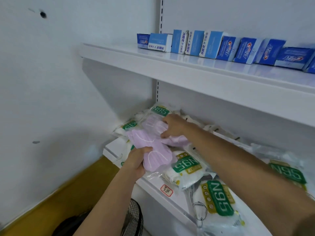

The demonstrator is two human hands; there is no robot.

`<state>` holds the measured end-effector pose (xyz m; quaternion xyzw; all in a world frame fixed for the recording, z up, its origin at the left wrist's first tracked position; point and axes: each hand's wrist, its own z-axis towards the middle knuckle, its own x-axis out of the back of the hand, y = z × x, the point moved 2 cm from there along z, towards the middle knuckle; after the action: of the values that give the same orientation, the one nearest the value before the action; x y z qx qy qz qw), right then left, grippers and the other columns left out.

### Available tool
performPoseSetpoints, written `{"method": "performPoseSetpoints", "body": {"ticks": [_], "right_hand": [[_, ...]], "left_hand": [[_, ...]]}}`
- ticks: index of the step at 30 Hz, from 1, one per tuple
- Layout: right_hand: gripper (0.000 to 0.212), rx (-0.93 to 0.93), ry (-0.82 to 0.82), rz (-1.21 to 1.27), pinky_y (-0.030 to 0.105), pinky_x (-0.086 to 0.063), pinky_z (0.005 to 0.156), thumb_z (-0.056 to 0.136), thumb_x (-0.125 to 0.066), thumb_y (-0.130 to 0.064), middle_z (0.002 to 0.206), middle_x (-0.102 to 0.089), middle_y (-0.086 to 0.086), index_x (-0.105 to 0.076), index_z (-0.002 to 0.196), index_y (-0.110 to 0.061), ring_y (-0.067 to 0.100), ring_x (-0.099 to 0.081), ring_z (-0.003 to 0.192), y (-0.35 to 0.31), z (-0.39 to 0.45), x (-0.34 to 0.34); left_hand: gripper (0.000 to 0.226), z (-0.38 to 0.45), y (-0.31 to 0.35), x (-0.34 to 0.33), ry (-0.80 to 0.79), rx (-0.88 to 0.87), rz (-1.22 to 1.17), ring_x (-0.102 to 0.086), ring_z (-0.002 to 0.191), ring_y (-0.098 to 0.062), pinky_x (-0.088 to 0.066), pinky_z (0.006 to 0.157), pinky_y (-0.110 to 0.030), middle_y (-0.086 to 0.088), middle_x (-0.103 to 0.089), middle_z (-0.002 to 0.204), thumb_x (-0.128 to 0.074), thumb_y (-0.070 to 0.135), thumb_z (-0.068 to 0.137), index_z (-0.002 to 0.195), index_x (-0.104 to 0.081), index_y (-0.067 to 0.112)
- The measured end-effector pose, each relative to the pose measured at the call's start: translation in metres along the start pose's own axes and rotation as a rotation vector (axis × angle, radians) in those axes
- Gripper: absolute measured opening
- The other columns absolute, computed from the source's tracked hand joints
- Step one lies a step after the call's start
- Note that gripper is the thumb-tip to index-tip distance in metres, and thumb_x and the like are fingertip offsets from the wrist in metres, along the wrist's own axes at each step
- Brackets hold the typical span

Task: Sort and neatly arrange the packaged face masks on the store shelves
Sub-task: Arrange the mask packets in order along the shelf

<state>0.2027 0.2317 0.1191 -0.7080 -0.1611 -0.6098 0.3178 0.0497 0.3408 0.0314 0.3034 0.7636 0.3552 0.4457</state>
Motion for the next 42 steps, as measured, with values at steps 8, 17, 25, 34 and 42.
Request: {"method": "performPoseSetpoints", "body": {"ticks": [8,17,25,34,42], "right_hand": [[0.045,-0.070,0.154,-0.045,0.033,-0.049,0.078,0.074,-0.091,-0.033,0.102,-0.066,0.006,-0.065,0.106,-0.013,0.029,-0.064,0.095,0.010,-0.003,-0.009],[0.032,-0.150,0.438,0.616,0.025,-0.049,0.067,0.084,-0.083,-0.025,0.101,-0.062,-0.001,-0.061,0.105,-0.015,0.020,-0.061,0.090,0.026,-0.016,0.062],[0.032,-0.022,0.046,1.285,0.035,-0.062,0.080,0.086,-0.077,-0.003,0.105,-0.076,0.009,-0.069,0.117,-0.005,0.022,-0.074,0.088,-0.030,-0.064,0.061],[0.065,-0.087,0.556,0.732,0.024,-0.050,0.075,0.077,-0.086,-0.028,0.115,-0.063,-0.008,-0.049,0.130,-0.028,0.009,-0.060,0.094,-0.041,-0.145,0.026],[0.052,-0.352,0.691,0.917,0.028,-0.056,0.079,0.075,-0.090,-0.023,0.102,-0.067,-0.006,-0.058,0.115,-0.024,0.008,-0.067,0.091,0.100,-0.358,0.035]], "left_hand": [[0.041,0.001,-0.001,-0.001,0.061,0.010,0.004,-0.069,0.102,-0.033,-0.059,0.079,-0.040,-0.019,-0.071,0.121,-0.063,-0.002,0.093,0.133,-0.060,0.006],[0.042,-0.012,-0.002,0.002,0.091,-0.042,-0.117,-0.068,0.109,-0.032,-0.059,0.086,-0.043,-0.015,-0.072,0.121,-0.061,0.002,0.096,0.137,-0.058,0.007],[0.052,-0.057,0.018,0.005,0.315,-0.308,-0.262,-0.066,0.114,-0.023,-0.056,0.086,-0.035,-0.002,-0.067,0.132,-0.064,-0.002,0.096,0.141,-0.052,0.020],[0.045,-0.104,0.008,-0.074,0.000,-0.229,-0.226,-0.069,0.117,-0.029,-0.056,0.095,-0.044,-0.009,-0.072,0.127,-0.058,0.036,0.101,0.142,-0.056,0.017],[0.053,-0.171,-0.099,-0.228,-0.249,-0.251,0.051,-0.073,0.107,-0.029,-0.062,0.083,-0.037,-0.012,-0.075,0.116,-0.055,-0.017,0.089,0.135,-0.060,0.009]]}}
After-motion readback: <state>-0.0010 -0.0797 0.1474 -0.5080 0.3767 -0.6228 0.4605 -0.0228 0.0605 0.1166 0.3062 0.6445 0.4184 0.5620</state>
